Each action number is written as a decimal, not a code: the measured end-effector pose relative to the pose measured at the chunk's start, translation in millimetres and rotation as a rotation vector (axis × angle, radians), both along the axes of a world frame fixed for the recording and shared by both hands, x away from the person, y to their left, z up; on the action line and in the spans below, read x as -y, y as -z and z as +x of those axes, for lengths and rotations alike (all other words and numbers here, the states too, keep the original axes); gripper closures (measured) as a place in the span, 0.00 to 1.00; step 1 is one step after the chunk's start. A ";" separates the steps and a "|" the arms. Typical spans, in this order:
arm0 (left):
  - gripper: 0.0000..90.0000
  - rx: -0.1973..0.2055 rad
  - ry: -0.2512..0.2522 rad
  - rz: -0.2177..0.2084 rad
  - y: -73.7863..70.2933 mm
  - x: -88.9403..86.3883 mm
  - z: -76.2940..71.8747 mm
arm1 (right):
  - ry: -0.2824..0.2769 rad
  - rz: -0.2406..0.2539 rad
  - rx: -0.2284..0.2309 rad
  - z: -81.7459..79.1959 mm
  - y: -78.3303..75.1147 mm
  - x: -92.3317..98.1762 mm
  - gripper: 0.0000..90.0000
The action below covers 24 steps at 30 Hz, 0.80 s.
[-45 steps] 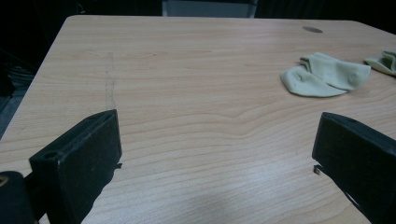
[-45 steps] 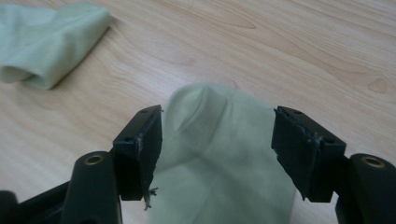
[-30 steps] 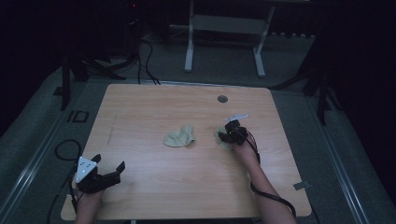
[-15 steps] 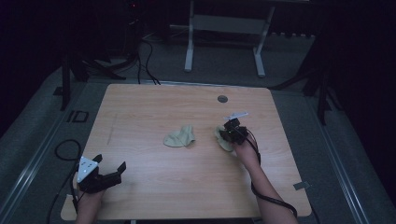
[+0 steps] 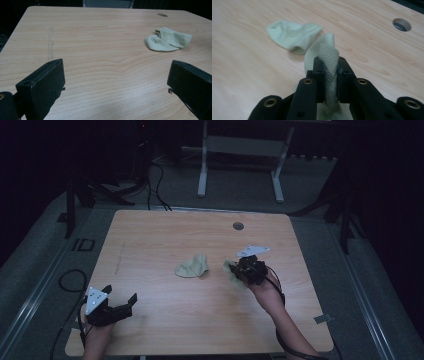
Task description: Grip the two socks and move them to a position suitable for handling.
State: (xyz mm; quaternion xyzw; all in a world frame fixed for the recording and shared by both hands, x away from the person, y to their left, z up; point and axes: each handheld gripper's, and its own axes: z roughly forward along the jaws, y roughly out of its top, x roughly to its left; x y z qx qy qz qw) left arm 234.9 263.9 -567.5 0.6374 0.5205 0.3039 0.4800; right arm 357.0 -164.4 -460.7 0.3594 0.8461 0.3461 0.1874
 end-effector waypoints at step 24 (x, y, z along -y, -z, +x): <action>0.02 0.002 0.013 0.009 -0.3 2.3 0.5 | -0.107 0.018 -0.147 -56.5 55.6 -30.3 0.89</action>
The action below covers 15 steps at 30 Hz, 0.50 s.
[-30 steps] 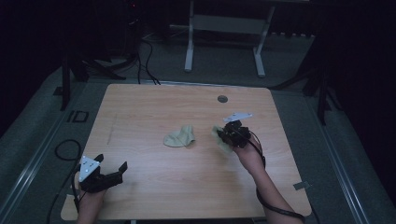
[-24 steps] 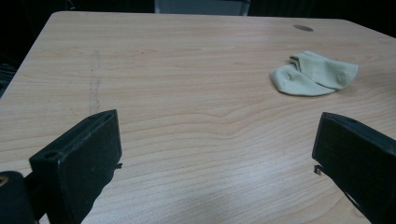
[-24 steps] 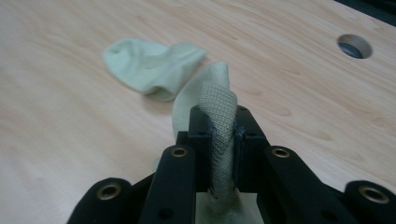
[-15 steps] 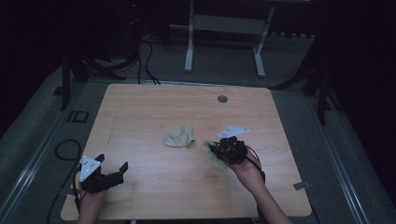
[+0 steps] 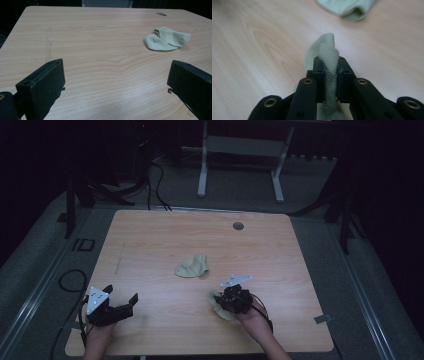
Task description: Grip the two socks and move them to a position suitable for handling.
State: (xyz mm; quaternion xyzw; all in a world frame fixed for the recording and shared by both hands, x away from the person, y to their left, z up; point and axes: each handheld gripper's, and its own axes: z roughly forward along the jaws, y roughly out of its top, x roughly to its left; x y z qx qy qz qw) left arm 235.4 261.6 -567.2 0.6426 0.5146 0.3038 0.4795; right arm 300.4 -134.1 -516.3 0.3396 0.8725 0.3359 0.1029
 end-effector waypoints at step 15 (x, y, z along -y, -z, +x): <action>0.02 0.002 0.043 0.004 -0.5 7.2 2.8 | -0.035 -0.018 -0.074 -3.0 35.8 -36.1 0.73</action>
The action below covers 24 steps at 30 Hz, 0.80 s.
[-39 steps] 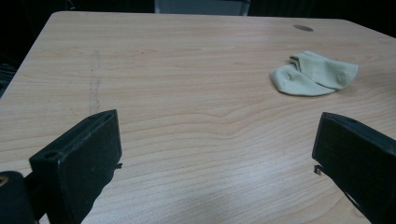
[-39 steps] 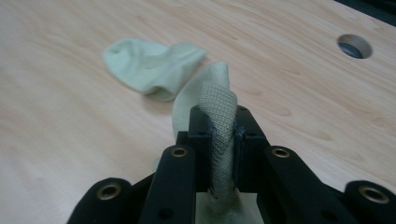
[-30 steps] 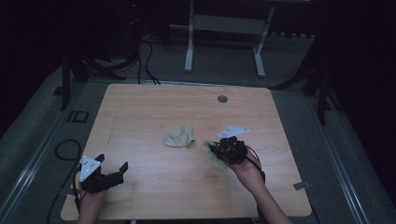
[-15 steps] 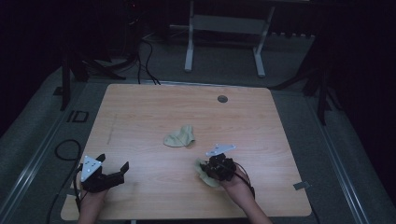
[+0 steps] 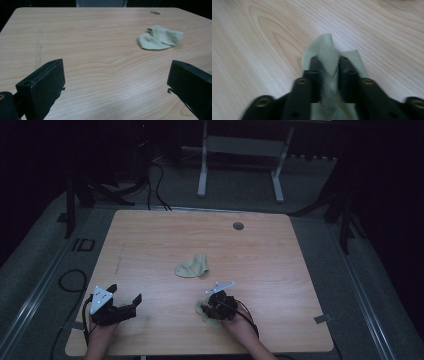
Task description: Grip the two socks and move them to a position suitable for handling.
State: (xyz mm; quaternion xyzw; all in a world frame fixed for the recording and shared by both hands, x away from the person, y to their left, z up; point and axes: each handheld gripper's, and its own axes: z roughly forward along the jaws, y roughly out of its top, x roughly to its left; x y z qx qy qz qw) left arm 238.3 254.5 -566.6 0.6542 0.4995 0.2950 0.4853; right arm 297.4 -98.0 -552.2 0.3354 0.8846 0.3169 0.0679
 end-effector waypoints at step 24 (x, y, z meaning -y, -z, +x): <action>0.43 -0.203 0.475 0.043 -6.2 119.7 0.6 | -0.098 -0.042 0.071 -12.8 -12.8 -3.3 0.77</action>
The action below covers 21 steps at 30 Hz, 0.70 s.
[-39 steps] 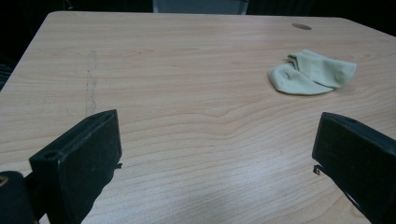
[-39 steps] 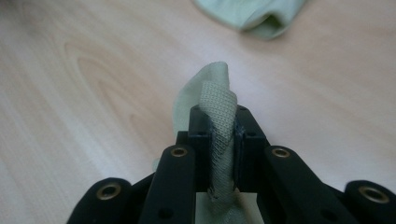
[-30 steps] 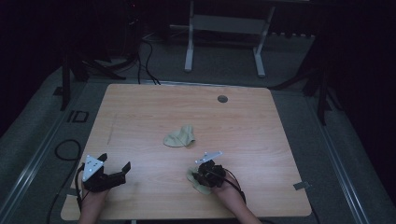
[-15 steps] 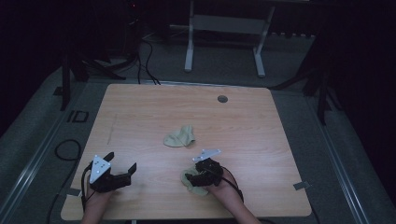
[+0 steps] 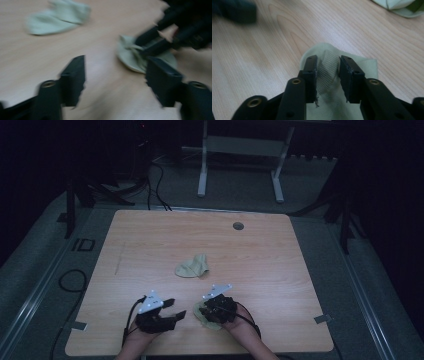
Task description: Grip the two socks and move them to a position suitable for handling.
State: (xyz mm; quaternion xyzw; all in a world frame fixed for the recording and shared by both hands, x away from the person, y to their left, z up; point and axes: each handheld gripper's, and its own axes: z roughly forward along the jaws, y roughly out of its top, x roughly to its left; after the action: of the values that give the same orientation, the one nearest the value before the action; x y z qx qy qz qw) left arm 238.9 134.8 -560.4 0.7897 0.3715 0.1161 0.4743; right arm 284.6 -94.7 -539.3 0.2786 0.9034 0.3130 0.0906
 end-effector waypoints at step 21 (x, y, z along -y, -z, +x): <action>1.00 -0.096 0.087 0.182 8.4 55.4 24.3 | 0.009 -0.008 -0.039 4.9 9.7 2.1 0.92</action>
State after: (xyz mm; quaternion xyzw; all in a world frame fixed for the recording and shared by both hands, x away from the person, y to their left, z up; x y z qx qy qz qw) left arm 263.2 79.4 -568.8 0.8494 0.3472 0.0906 0.3870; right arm 289.5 -96.8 -549.0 0.2884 0.9050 0.3034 0.0757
